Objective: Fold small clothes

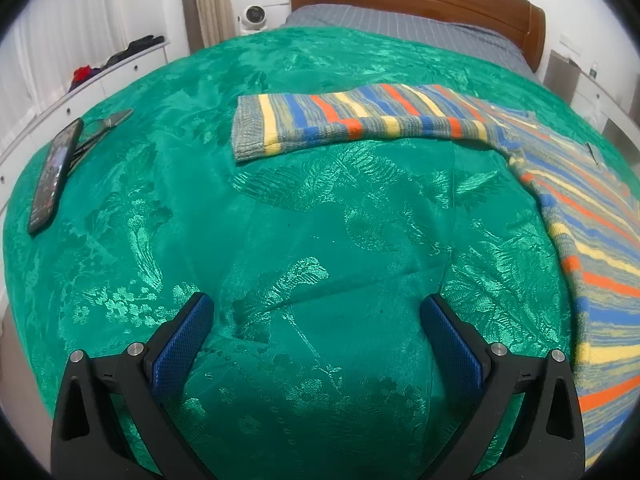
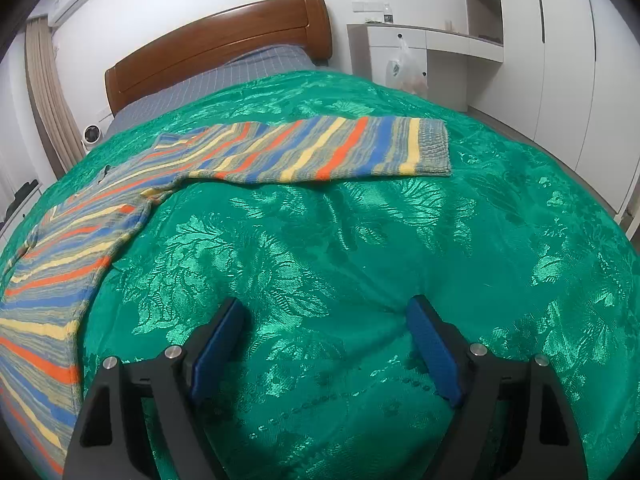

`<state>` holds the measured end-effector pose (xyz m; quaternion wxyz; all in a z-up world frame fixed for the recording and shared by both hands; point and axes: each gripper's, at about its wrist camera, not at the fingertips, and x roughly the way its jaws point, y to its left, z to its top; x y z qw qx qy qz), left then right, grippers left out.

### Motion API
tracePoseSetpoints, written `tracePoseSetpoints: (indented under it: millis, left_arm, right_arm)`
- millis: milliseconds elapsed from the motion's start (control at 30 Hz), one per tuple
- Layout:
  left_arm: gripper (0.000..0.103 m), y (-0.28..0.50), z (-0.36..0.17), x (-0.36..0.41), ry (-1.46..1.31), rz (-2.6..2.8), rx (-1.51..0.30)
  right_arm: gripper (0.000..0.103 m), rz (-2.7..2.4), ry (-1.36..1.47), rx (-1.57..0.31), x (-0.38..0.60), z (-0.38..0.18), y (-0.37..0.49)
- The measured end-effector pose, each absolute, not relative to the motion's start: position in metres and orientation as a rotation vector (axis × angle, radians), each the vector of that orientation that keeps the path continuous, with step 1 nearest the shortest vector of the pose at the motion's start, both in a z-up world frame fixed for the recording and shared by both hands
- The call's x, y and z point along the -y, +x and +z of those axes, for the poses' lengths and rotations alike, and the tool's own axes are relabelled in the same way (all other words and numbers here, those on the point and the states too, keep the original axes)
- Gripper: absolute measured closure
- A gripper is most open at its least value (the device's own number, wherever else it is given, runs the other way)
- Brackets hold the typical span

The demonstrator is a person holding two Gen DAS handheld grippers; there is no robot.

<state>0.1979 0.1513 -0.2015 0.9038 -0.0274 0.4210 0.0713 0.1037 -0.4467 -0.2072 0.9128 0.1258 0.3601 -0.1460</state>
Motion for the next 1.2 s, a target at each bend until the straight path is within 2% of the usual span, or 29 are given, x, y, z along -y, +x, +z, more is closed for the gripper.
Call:
tracePoseSetpoints:
  millis: [1200]
  left_arm:
    - [0.0,0.1975,-0.2034,-0.1511,-0.049,0.153,-0.858]
  right_arm:
    - [0.019,-0.315,0.239,-0.743,0.4408,-0.2087,0.1037]
